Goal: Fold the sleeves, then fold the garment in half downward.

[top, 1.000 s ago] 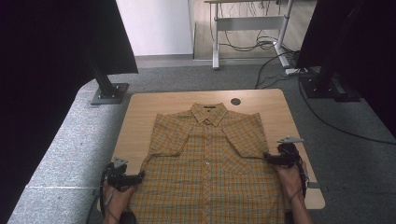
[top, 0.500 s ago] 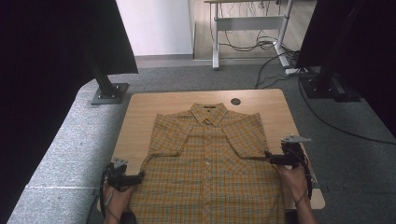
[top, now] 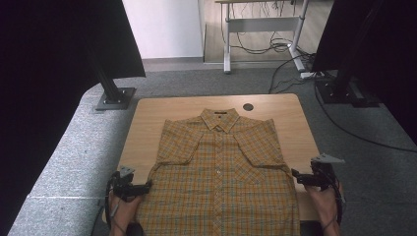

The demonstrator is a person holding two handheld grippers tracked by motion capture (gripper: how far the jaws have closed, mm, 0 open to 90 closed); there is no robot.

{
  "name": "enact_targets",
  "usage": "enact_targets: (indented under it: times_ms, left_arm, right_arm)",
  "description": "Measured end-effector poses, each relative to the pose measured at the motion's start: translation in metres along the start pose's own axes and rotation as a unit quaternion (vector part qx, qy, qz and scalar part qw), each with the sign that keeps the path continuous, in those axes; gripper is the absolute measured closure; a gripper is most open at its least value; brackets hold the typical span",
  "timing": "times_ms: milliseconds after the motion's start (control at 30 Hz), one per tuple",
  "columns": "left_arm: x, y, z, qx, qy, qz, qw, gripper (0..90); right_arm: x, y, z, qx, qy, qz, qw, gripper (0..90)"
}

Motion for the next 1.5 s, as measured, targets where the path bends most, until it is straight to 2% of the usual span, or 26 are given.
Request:
enact_targets:
  times_ms: [133,333,467,800,1100,1267,1500]
  left_arm:
    - [0.0,0.0,0.0,0.001,0.0,0.001,1.0,0.2]
    - [0.0,0.001,0.0,0.002,0.0,0.002,1.0,0.3]
    - [0.0,0.0,0.0,0.002,0.0,0.002,1.0,0.2]
    - [0.0,0.001,0.0,0.001,0.0,0.001,1.0,0.2]
    - [0.0,0.0,0.001,0.0,0.001,-0.001,1.0,0.6]
    - [0.001,-0.003,0.001,0.002,0.004,-0.009,1.0,2.1]
    - [0.007,-0.008,0.009,0.007,0.017,-0.013,0.9997,3.4]
  right_arm:
    - [-0.005,0.006,-0.019,-0.01,-0.015,-0.009,0.9998,10.1]
    - [-0.009,0.006,-0.028,-0.002,-0.028,-0.017,0.9995,8.6]
    - [-0.011,0.004,-0.03,0.008,-0.027,-0.025,0.9993,7.6]
    - [-0.011,0.003,-0.031,-0.004,-0.033,-0.036,0.9988,2.2]
    - [-0.012,0.003,-0.031,-0.001,-0.036,-0.034,0.9988,0.0]
    - [-0.011,0.003,-0.031,-0.001,-0.036,-0.033,0.9988,0.1]
    - [-0.011,0.003,-0.031,-0.001,-0.036,-0.033,0.9988,0.1]
Point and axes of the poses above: each handheld gripper's, and its own axes: x roughly backward along the jaws, z roughly out of its top, y roughly to its right, the point moved 4 cm from there along -x, roughly forward along the jaws, and after that the axes turned 5 degrees about -y, right-handed, at the moved point
